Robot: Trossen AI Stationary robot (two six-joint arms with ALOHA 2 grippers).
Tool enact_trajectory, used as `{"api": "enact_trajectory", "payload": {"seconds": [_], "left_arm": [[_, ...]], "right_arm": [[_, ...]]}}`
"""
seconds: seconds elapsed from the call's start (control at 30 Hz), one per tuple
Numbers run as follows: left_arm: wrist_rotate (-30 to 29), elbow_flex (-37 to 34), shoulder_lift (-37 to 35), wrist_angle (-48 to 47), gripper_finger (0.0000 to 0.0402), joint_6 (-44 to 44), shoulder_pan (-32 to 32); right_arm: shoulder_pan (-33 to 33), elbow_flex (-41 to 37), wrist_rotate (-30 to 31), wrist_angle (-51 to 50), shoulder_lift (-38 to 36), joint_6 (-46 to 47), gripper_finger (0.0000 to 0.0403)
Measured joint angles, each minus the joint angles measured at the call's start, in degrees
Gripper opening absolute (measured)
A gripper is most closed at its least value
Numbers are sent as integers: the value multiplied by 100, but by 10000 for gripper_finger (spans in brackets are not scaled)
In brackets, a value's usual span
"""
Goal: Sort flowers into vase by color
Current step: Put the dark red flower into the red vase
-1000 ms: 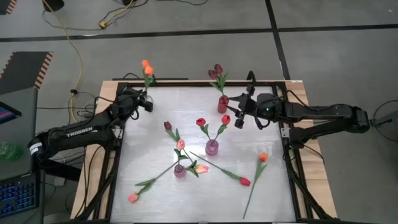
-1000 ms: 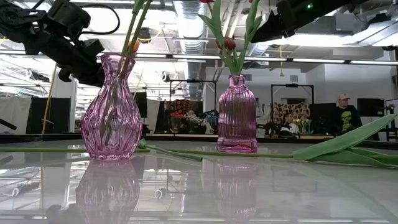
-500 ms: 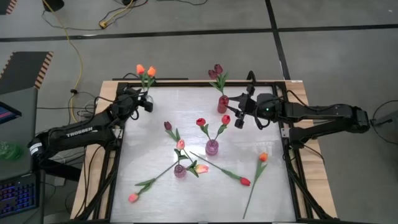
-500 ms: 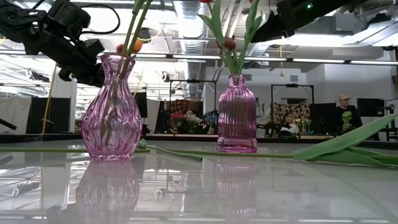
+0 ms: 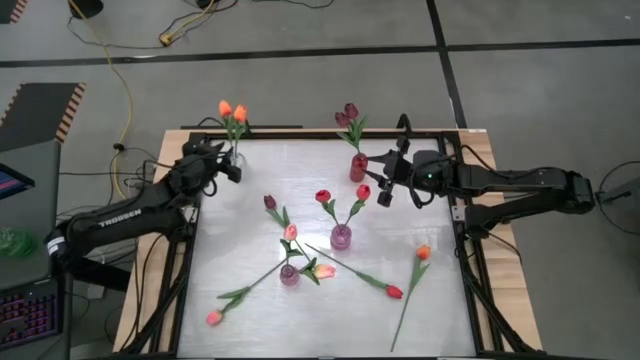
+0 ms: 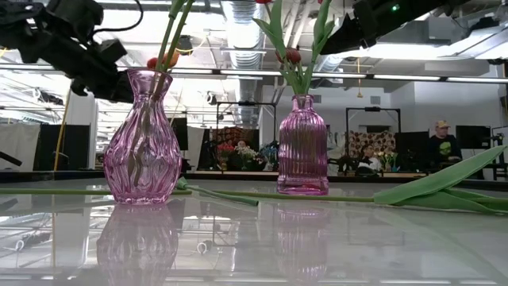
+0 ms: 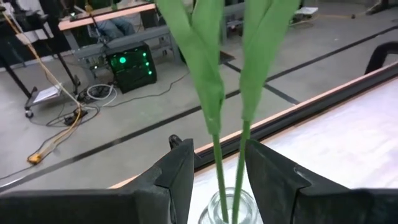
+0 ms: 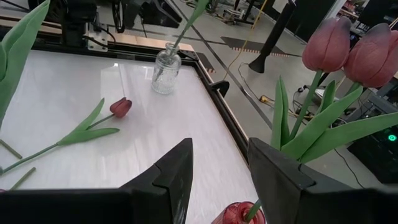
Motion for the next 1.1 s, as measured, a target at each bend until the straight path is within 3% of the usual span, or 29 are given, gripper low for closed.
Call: {"api": "enact_trajectory", "payload": {"seconds": [0.3, 0.53, 0.8, 1.1], "left_arm": [[466, 0, -827, -863, 132, -24, -430], [816, 0, -1061, -1172, 132, -402, -858], [2043, 0, -959, -1207, 129, -1563, -1318], [2564, 0, -317, -1207, 128, -3411, -1975]], "right_arm": [[2, 0, 0, -322, -2, 31, 179], [2, 0, 0, -432, -2, 190, 179], [2, 0, 0, -433, -2, 212, 179], [2, 0, 0, -456, -2, 211, 179]]}}
